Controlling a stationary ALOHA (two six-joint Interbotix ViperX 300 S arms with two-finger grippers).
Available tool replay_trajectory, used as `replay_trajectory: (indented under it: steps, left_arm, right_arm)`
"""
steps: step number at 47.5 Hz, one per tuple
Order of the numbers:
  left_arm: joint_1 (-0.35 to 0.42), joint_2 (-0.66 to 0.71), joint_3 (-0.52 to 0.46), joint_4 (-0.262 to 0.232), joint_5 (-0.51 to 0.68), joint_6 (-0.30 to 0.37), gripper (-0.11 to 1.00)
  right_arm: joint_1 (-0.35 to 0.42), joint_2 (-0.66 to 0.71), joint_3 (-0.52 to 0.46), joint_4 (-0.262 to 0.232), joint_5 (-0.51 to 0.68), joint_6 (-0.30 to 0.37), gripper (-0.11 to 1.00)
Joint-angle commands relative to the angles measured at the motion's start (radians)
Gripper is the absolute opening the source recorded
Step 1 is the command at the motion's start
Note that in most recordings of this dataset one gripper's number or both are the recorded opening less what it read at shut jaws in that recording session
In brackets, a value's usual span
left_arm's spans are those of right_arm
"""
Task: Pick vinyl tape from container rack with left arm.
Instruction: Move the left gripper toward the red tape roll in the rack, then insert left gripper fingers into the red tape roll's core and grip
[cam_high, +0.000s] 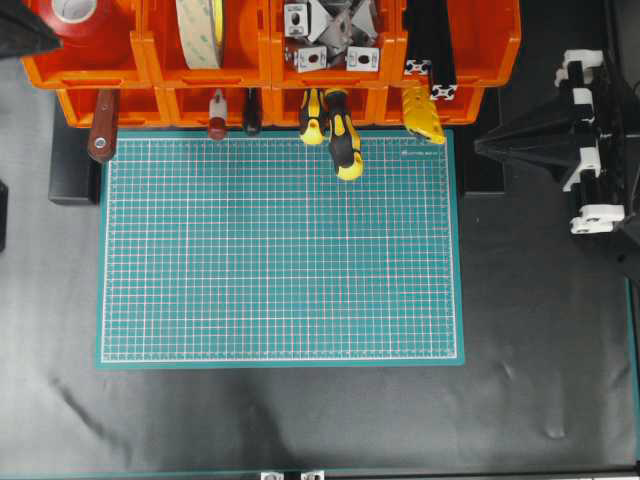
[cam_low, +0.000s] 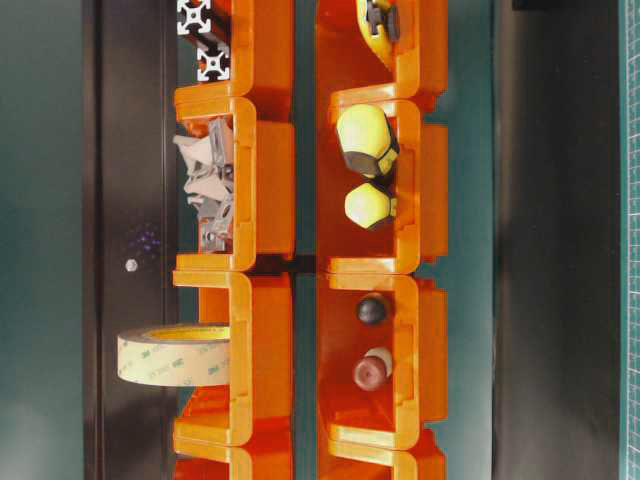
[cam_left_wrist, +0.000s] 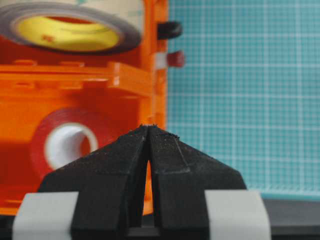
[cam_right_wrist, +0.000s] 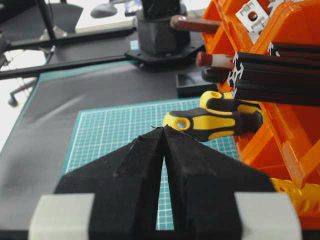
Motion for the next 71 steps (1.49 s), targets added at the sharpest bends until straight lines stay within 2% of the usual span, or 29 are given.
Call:
replay_trajectory:
  steps: [1, 6, 10, 12, 20, 23, 25, 33, 71]
  left_arm:
    - [0.025, 0.017, -0.044, 0.003, 0.017, 0.020, 0.00]
    - [0.055, 0.029, -0.052, 0.005, 0.032, 0.021, 0.02]
    - [0.071, 0.032, -0.052, 0.003, 0.040, 0.023, 0.11]
    - [0.075, 0.032, -0.051, 0.005, 0.043, 0.023, 0.19]
    - [0.077, 0.046, -0.037, 0.005, 0.058, 0.028, 0.69]
    - [0.077, 0.061, -0.032, 0.003, 0.074, 0.028, 0.84]
    - [0.077, 0.071, -0.032, 0.003, 0.083, 0.026, 0.89]
    - [0.078, 0.110, -0.020, 0.005, 0.095, 0.028, 0.84]
    - [0.107, 0.120, 0.031, 0.003, 0.060, -0.006, 0.84]
  right_arm:
    - [0.005, 0.006, -0.035, 0.002, -0.002, 0.002, 0.00]
    - [0.011, 0.003, -0.035, 0.002, 0.000, 0.002, 0.00]
    - [0.011, 0.002, -0.035, 0.002, 0.000, 0.002, 0.00]
    - [0.012, 0.002, -0.037, 0.002, 0.000, 0.002, 0.00]
    - [0.011, 0.002, -0.035, 0.002, 0.000, 0.000, 0.00]
    - [0.012, -0.002, -0.035, 0.002, 0.000, 0.000, 0.00]
    - [0.012, -0.002, -0.035, 0.002, 0.000, 0.000, 0.00]
    - [0.011, -0.002, -0.035, 0.002, 0.000, -0.002, 0.00]
    - [0.012, -0.003, -0.032, 0.002, -0.003, 0.000, 0.00]
